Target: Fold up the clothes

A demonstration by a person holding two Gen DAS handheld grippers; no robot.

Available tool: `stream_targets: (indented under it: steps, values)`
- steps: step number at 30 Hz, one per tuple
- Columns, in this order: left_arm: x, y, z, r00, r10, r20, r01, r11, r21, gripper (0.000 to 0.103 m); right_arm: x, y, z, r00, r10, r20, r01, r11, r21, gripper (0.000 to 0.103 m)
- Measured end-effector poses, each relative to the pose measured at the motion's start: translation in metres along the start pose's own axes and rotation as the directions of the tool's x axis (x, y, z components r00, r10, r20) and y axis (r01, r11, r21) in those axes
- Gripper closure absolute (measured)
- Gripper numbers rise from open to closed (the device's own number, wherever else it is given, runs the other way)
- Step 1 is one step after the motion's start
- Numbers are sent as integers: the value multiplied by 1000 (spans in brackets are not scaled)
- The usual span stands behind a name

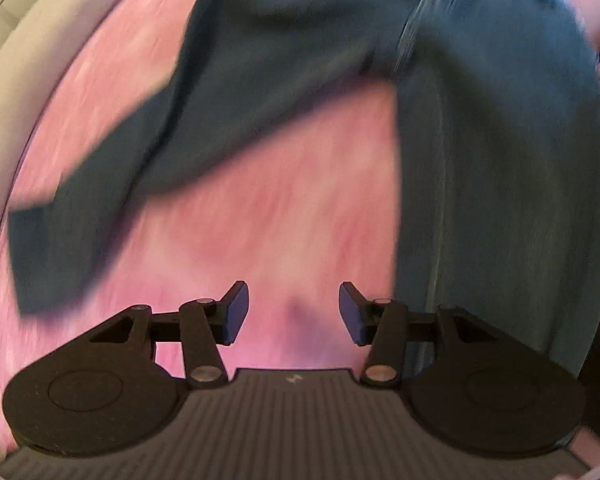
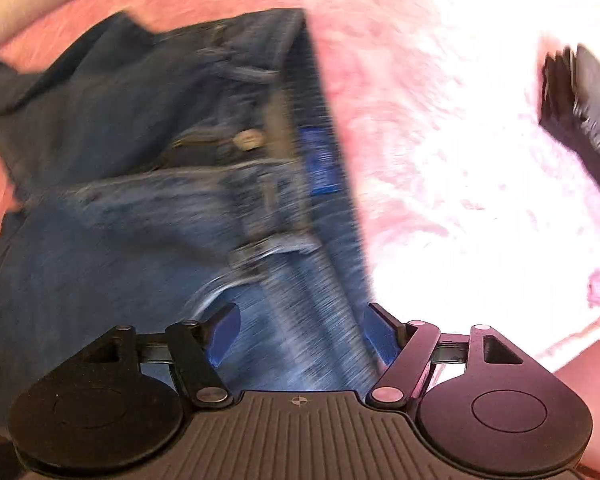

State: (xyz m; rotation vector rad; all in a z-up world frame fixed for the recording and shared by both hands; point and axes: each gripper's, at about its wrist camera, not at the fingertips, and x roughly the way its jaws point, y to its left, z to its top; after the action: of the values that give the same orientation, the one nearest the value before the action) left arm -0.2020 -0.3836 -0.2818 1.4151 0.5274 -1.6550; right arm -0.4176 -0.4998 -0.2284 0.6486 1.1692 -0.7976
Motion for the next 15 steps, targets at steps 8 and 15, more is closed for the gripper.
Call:
stream_targets:
  steps: [8,15]
  values:
    - [49,-81,132,994,-106,39,96,974,204,63,25,-46,8,966,248,-68,-253,964,-80,58]
    - [52,-100,178,985,-170,26,162,967,197,69,-14,-76,-6,949,315,-26,-316,944,-93,84]
